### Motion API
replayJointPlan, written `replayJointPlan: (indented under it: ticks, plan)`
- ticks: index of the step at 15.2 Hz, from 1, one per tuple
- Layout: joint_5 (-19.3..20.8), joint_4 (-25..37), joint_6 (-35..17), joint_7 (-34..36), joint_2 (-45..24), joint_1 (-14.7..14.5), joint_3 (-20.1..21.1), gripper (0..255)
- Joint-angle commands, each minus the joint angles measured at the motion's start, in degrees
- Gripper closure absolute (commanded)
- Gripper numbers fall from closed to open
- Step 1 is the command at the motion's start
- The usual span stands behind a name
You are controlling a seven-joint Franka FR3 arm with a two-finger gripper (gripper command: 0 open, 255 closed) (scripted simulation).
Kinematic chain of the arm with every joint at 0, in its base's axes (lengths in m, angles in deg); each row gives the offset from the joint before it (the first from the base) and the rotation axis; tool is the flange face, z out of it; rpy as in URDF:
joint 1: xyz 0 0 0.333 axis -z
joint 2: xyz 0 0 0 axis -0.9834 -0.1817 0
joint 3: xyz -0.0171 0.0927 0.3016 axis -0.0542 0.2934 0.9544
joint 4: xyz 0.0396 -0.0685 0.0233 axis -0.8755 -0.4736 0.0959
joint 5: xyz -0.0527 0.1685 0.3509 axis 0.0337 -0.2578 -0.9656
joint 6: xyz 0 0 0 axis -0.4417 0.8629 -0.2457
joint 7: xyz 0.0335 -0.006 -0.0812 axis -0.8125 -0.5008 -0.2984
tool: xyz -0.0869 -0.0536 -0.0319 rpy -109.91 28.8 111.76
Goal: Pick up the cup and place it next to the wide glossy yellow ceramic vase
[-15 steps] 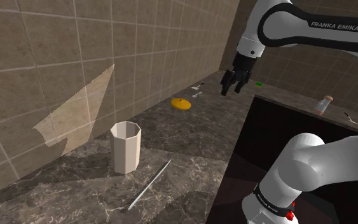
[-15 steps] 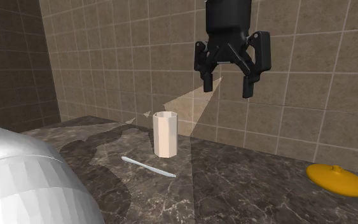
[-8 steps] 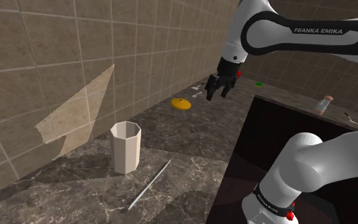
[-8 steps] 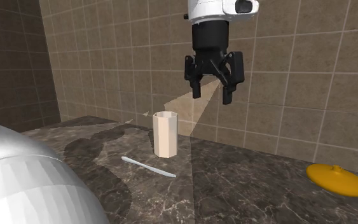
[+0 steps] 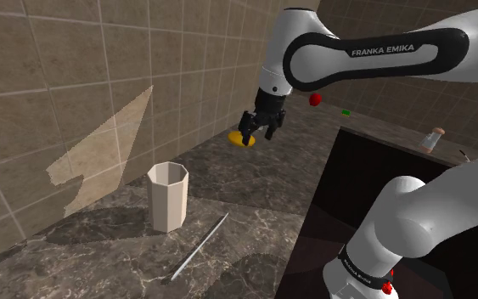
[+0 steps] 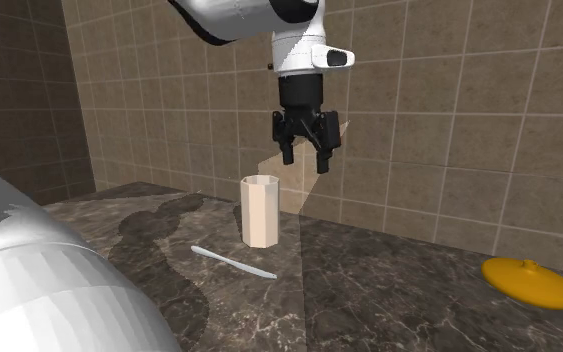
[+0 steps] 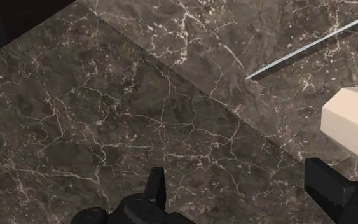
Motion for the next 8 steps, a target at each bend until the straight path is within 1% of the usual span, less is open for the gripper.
replayJointPlan:
  ticks: [1,5,8]
  plan:
    - [-0.4,1.0,-1.9,2.5,-2.8,-0.6,2.1,0]
    - [0.0,4.5,-5.7,7.4,-9.8,-1.3,6.1,0]
    - [1.3,7.8,-8.0,11.4,-15.5,-1.6,8.9,0]
